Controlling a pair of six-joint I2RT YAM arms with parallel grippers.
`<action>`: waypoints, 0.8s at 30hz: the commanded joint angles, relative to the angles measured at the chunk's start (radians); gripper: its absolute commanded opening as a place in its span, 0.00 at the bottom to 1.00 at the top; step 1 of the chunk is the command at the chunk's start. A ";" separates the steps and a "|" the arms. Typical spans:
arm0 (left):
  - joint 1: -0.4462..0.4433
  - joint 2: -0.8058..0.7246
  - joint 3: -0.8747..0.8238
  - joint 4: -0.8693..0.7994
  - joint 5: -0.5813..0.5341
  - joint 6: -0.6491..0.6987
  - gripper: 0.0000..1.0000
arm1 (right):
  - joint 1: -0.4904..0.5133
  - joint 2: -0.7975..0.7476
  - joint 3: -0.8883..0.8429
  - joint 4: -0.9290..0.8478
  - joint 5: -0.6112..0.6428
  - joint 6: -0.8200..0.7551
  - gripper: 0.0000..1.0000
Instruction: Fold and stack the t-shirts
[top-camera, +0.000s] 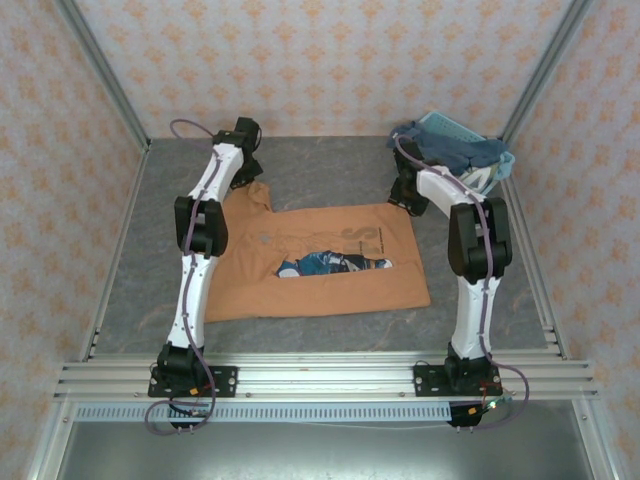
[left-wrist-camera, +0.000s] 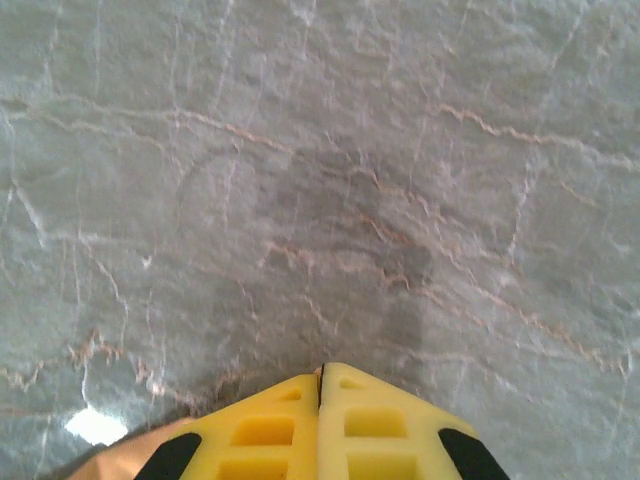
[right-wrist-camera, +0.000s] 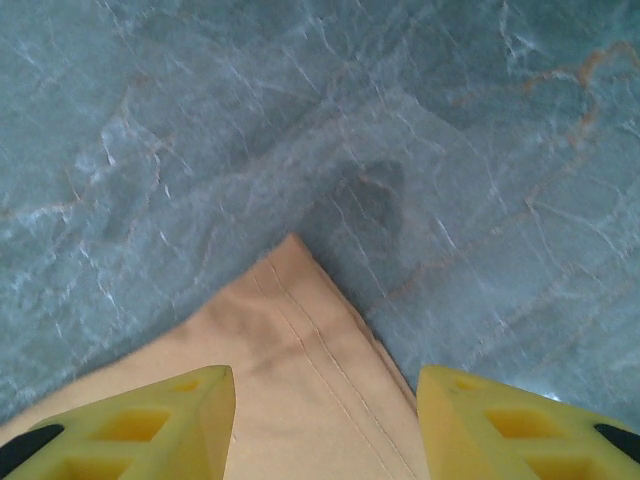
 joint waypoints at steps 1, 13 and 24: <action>0.006 -0.084 -0.007 -0.043 0.052 -0.017 0.00 | -0.005 0.038 0.047 0.047 0.054 -0.024 0.51; 0.002 -0.141 -0.039 -0.075 0.103 -0.007 0.00 | -0.010 0.182 0.166 -0.026 0.065 -0.041 0.41; -0.001 -0.222 -0.056 -0.182 0.068 0.015 0.00 | -0.011 0.183 0.179 -0.051 0.067 -0.022 0.06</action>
